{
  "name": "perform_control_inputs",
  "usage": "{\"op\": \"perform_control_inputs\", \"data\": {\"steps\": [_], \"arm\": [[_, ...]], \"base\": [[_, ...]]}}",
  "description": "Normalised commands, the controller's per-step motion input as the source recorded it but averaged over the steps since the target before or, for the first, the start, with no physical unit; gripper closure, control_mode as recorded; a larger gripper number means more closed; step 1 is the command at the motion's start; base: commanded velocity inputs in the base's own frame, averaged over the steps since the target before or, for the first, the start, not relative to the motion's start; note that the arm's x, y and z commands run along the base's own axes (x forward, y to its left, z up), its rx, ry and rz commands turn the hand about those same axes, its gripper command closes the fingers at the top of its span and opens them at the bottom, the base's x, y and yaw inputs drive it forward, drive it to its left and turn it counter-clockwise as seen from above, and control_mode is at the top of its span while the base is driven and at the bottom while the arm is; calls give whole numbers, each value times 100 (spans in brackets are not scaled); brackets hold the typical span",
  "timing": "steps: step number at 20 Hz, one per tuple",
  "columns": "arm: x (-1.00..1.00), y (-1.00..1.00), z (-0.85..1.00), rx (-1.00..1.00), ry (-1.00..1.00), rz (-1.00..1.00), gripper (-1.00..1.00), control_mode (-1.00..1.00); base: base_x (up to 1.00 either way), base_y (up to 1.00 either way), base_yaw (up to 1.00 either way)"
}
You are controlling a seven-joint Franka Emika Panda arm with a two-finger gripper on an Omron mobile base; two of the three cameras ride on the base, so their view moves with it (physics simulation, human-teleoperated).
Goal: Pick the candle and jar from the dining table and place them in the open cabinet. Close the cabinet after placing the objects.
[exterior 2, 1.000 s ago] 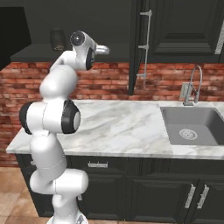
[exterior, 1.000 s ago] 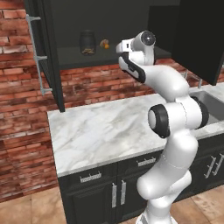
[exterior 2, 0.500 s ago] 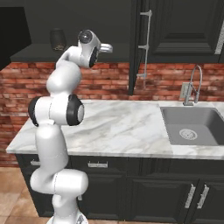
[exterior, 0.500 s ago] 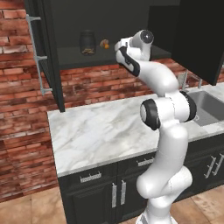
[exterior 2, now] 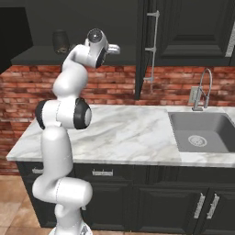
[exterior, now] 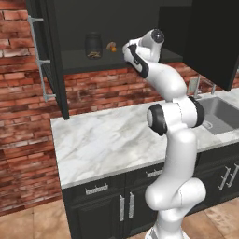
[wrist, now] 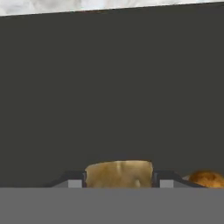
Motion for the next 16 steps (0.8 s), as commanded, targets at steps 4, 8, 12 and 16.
{"op": "perform_control_inputs", "data": {"steps": [4, 8, 12, 16], "arm": [[9, 0, -3, -2, 0, 3, -100, -100], [0, 0, 0, -1, 0, 3, -100, -100], [0, 0, 0, 0, 0, 5, -100, -100], [0, 0, 0, 0, 0, 6, -100, -100]], "base": [[0, 0, 0], [0, 0, 0], [0, 0, 0], [0, 0, 0]]}}
